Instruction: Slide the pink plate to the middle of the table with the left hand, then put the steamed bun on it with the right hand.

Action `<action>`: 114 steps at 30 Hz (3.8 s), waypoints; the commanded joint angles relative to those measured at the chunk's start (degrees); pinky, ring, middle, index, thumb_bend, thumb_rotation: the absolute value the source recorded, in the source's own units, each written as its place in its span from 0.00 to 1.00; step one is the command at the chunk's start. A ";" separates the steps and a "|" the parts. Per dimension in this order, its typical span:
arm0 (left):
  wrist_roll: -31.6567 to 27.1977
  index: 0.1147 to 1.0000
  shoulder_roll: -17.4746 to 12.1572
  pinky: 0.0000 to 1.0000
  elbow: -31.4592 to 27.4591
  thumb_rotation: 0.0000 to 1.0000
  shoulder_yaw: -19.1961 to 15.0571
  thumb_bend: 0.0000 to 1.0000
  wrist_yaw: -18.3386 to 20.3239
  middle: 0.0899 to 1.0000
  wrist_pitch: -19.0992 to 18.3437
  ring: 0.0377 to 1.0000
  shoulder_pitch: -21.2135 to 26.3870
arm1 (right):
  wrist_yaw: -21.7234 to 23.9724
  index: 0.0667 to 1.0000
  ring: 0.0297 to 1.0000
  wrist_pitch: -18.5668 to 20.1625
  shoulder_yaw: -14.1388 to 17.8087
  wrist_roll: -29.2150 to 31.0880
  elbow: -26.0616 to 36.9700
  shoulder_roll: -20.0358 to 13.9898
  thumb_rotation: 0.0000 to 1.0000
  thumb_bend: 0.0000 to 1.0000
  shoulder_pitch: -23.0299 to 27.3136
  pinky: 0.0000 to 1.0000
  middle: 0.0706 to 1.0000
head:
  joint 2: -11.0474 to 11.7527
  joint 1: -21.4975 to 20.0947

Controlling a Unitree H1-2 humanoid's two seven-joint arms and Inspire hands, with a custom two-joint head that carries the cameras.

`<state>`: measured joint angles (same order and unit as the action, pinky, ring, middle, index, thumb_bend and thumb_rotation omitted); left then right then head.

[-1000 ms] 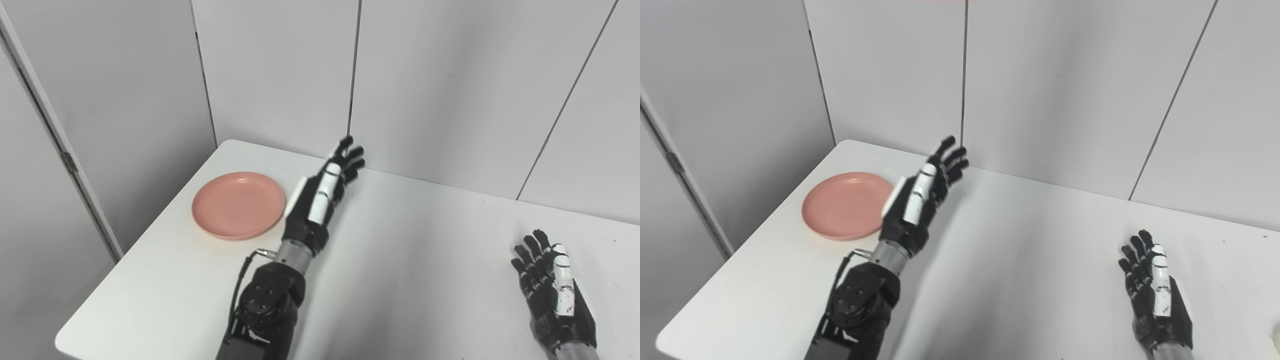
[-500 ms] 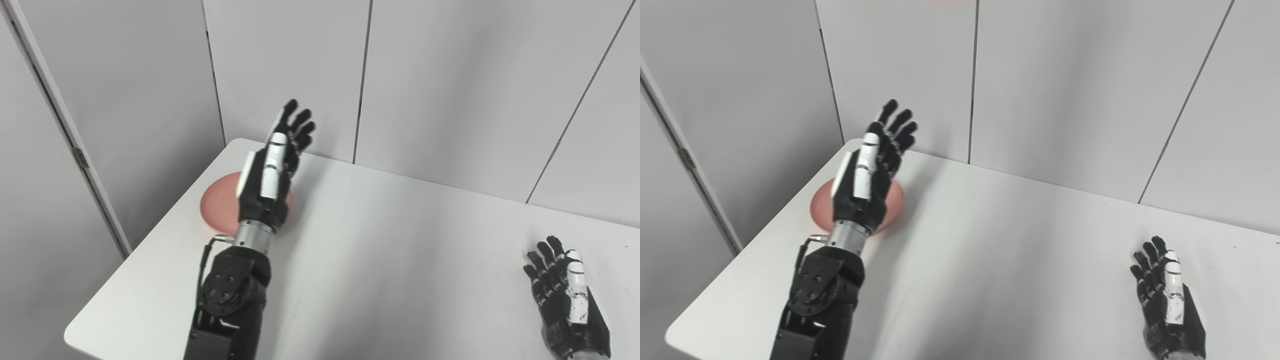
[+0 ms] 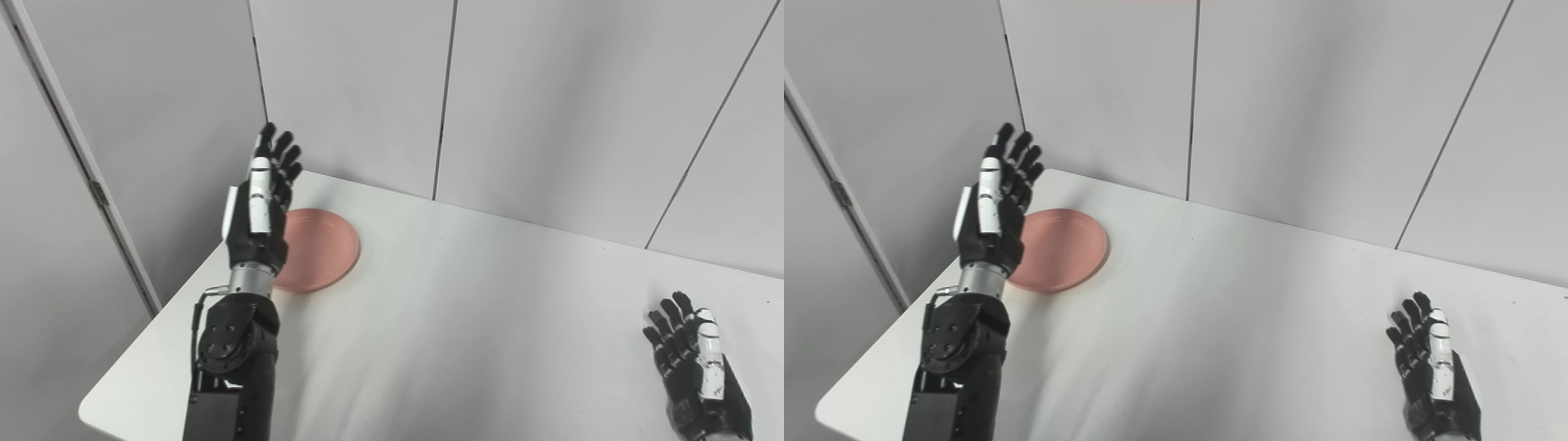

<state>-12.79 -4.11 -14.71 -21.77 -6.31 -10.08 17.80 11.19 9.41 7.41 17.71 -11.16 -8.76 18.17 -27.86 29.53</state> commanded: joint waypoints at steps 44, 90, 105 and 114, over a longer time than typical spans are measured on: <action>-14.77 1.00 -8.94 1.00 18.03 1.00 -8.39 0.45 -1.31 1.00 6.80 1.00 1.74 | -0.88 1.00 1.00 5.27 -0.37 0.65 1.79 -0.94 1.00 0.09 -2.09 1.00 1.00 | -1.03 1.55; -14.92 0.98 -8.51 0.97 36.46 1.00 -5.18 0.42 0.57 0.97 7.00 0.95 4.63 | -1.83 1.00 1.00 6.32 -0.72 0.85 3.11 0.04 1.00 0.09 -2.40 1.00 1.00 | -1.43 -0.49; -10.87 0.95 -5.07 0.94 41.55 1.00 3.16 0.42 3.87 0.94 6.18 0.94 6.22 | -1.63 1.00 1.00 5.34 -0.91 0.55 3.02 0.33 1.00 0.10 -2.82 1.00 1.00 | -2.10 -2.73; -9.93 0.94 -2.73 0.95 42.47 1.00 7.61 0.43 7.18 0.95 3.76 0.95 6.25 | -2.09 1.00 1.00 4.56 -1.51 -0.63 2.15 0.76 1.00 0.14 -3.08 1.00 1.00 | -3.05 -7.27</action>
<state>-23.20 -8.45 25.48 -15.28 0.48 -1.65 25.21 9.19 12.86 6.72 17.94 -7.44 -8.54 16.66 -30.85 23.03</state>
